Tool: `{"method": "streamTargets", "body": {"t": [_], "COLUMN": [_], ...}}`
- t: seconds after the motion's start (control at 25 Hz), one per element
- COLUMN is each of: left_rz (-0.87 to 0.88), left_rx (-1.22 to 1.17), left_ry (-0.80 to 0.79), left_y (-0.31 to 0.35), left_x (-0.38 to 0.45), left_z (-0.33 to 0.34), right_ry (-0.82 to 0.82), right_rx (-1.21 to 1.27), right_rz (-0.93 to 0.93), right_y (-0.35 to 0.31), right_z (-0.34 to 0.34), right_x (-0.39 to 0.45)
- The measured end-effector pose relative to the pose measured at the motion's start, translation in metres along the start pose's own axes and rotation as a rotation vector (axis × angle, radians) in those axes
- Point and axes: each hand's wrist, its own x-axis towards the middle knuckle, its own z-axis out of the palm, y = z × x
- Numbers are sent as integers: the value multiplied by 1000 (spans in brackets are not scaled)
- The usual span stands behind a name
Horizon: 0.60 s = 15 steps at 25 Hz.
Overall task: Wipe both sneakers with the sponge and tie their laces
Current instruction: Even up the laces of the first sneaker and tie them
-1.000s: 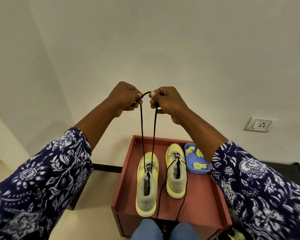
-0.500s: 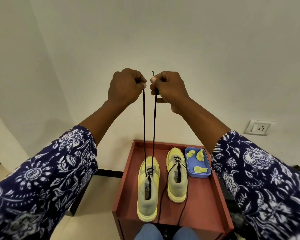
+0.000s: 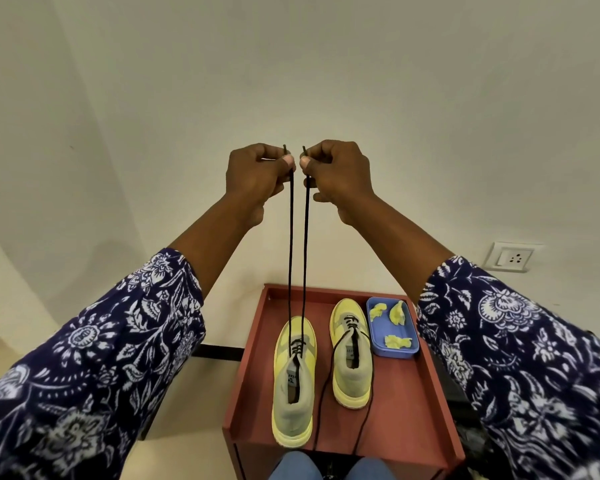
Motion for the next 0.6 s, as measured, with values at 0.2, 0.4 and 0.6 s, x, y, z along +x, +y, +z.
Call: {"method": "streamTargets", "body": {"t": [0.2, 0.4, 0.6], "left_rz": [-4, -10, -8], "left_rx": [-12, -8, -14], "left_ry": [-20, -17, -6], "left_y": [5, 8, 10], "left_x": [2, 2, 1], "left_z": [3, 4, 6], "right_ry": [22, 33, 48], "right_rx": [-73, -123, -121], "right_rz": [-35, -48, -39], "right_y": [-2, -1, -1], "right_z": [2, 1, 2], "right_x": [5, 8, 8]}}
